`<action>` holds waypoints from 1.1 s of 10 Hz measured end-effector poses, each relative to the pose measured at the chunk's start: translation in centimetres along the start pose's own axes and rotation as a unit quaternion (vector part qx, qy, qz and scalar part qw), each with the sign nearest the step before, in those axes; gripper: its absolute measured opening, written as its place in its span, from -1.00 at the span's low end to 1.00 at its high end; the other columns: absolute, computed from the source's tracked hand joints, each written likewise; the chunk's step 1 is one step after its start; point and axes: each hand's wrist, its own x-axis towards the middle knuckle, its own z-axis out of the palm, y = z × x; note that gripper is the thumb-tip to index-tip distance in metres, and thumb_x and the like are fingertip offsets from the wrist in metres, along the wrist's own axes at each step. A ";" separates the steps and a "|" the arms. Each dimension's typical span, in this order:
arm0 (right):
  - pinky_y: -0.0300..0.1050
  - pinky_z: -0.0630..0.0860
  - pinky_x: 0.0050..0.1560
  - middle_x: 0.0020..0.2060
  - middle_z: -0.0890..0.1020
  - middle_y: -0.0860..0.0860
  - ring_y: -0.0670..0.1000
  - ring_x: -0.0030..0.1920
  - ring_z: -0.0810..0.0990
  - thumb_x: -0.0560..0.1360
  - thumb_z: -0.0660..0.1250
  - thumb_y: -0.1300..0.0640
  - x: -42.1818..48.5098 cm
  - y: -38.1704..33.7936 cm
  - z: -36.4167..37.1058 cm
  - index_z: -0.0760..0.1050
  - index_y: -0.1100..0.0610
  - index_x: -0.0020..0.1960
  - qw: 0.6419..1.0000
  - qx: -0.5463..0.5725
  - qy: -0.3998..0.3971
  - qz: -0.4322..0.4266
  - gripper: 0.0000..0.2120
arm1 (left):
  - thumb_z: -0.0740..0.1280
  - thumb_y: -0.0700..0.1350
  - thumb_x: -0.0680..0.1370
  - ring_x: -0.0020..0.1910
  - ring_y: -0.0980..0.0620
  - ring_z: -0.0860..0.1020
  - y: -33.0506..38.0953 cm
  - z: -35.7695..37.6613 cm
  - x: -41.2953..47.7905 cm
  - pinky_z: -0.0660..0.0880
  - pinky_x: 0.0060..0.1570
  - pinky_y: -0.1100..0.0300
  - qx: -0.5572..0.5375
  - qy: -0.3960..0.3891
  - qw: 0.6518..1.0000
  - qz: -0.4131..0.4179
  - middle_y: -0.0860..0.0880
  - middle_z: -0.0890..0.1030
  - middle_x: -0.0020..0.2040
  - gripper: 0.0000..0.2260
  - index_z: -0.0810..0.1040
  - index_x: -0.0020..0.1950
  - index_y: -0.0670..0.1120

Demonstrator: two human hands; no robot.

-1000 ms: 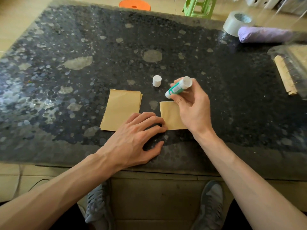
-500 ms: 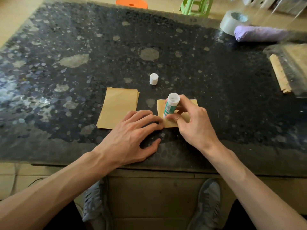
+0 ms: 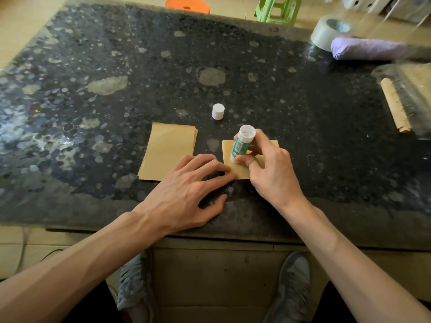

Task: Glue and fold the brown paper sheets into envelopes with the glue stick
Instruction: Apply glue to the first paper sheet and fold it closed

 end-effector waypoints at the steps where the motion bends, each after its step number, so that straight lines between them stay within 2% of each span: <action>1: -0.24 0.51 0.01 -0.02 0.72 -0.02 -0.06 0.03 0.64 0.57 0.46 0.24 0.3 0.1 0.2 0.53 0.16 0.22 1.000 0.001 0.007 0.007 -0.75 | 0.32 0.06 0.63 0.37 -0.03 0.47 0.0 0.0 0.0 0.41 0.29 0.01 -0.003 0.001 1.000 0.000 0.05 0.56 0.36 -0.61 0.57 0.45 0.00; 3: -0.36 0.49 0.04 0.01 0.72 -0.05 -0.11 0.05 0.67 0.57 0.47 0.23 0.9 0.3 0.4 0.55 0.14 0.24 1.000 0.002 0.014 0.018 -0.73 | 0.33 0.06 0.63 0.38 -0.03 0.47 -0.1 0.0 0.0 0.41 0.29 0.02 -0.002 -0.001 1.000 0.000 0.06 0.56 0.36 -0.61 0.58 0.44 0.02; 4: -0.34 0.51 0.05 0.02 0.72 -0.05 -0.11 0.06 0.66 0.57 0.47 0.21 1.2 0.3 0.6 0.55 0.14 0.25 1.000 0.002 0.018 0.021 -0.72 | 0.33 0.06 0.63 0.38 -0.03 0.47 -0.1 0.0 0.0 0.41 0.30 0.03 -0.003 0.000 1.000 0.000 0.05 0.57 0.36 -0.61 0.58 0.44 0.01; 5: -0.18 0.56 0.07 -0.02 0.72 -0.08 -0.13 0.06 0.66 0.56 0.48 0.20 1.5 0.3 0.7 0.54 0.14 0.23 0.999 0.002 0.027 0.021 -0.74 | 0.33 0.06 0.63 0.38 -0.02 0.47 -0.1 0.0 -0.1 0.41 0.30 0.02 -0.003 0.000 1.000 -0.001 0.05 0.57 0.36 -0.61 0.58 0.44 0.01; 6: -0.12 0.58 0.08 -0.03 0.71 -0.09 -0.14 0.05 0.67 0.56 0.48 0.20 1.8 0.4 0.8 0.54 0.13 0.21 0.999 0.001 0.032 0.026 -0.74 | 0.32 0.07 0.63 0.38 -0.02 0.47 -0.1 -0.1 0.0 0.41 0.30 0.02 -0.003 -0.003 1.000 -0.002 0.05 0.56 0.36 -0.61 0.58 0.44 0.01; 9: -0.02 0.60 0.07 -0.03 0.72 -0.08 -0.10 0.01 0.69 0.54 0.50 0.20 2.3 0.4 1.2 0.53 0.11 0.20 0.999 0.005 0.047 0.023 -0.73 | 0.32 0.07 0.63 0.39 -0.02 0.46 0.0 -0.1 -0.1 0.40 0.32 0.03 -0.002 -0.005 1.000 -0.002 0.05 0.56 0.36 -0.61 0.58 0.44 0.02; 11: -0.07 0.60 0.08 -0.02 0.73 -0.07 -0.08 0.02 0.70 0.55 0.48 0.21 2.7 0.5 1.4 0.52 0.11 0.21 0.998 0.001 0.055 0.022 -0.73 | 0.33 0.08 0.64 0.39 -0.02 0.46 -0.1 -0.1 -0.1 0.41 0.32 0.03 -0.002 -0.005 1.000 0.000 0.05 0.56 0.37 -0.61 0.58 0.44 0.02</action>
